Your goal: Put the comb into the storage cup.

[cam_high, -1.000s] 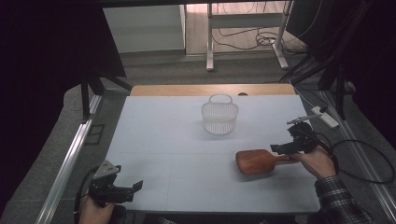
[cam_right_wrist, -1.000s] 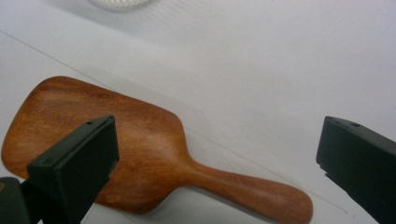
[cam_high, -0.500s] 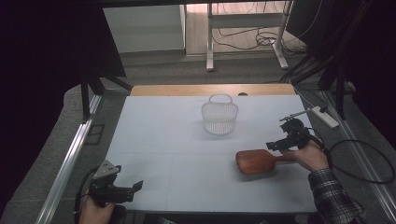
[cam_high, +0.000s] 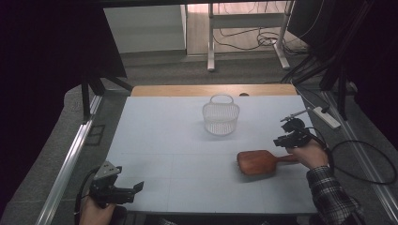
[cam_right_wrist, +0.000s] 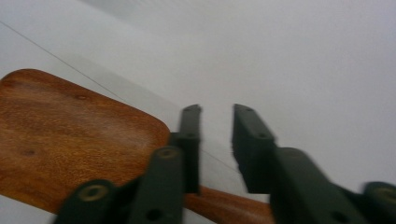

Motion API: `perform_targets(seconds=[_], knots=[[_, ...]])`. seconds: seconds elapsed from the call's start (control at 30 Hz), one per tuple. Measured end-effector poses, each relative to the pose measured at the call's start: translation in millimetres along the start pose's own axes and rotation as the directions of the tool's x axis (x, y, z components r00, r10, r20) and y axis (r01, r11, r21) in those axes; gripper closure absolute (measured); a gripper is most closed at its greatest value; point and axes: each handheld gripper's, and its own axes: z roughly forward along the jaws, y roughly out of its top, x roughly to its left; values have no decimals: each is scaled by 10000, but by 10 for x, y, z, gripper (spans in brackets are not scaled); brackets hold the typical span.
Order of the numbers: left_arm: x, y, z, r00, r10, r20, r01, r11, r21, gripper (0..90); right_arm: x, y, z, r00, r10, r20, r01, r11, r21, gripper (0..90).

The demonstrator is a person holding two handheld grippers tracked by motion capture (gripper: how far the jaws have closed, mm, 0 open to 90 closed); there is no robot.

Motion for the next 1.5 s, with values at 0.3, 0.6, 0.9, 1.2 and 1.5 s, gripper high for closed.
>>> perform_targets(seconds=[0.3,0.6,0.9,1.2,1.5], knots=[[0,0,1,10000,-3,-1,3,10000,7,5,-30,-35,47,9994,-334,39,334,9994,50,898],[-3,2,4,10000,17,-24,-17,10000,36,5,-83,-169,207,9999,123,-100,-121,9998,174,899],[-2,1,2,10000,23,-11,-23,10000,31,6,-83,-242,328,9999,97,-139,-89,9986,514,899],[-5,1,3,10000,68,21,-68,10000,40,5,-88,-350,362,9994,43,-350,-17,9973,736,899],[-2,1,3,10000,39,21,-39,10000,39,5,-88,-481,286,9982,153,-572,-115,9978,653,899]])
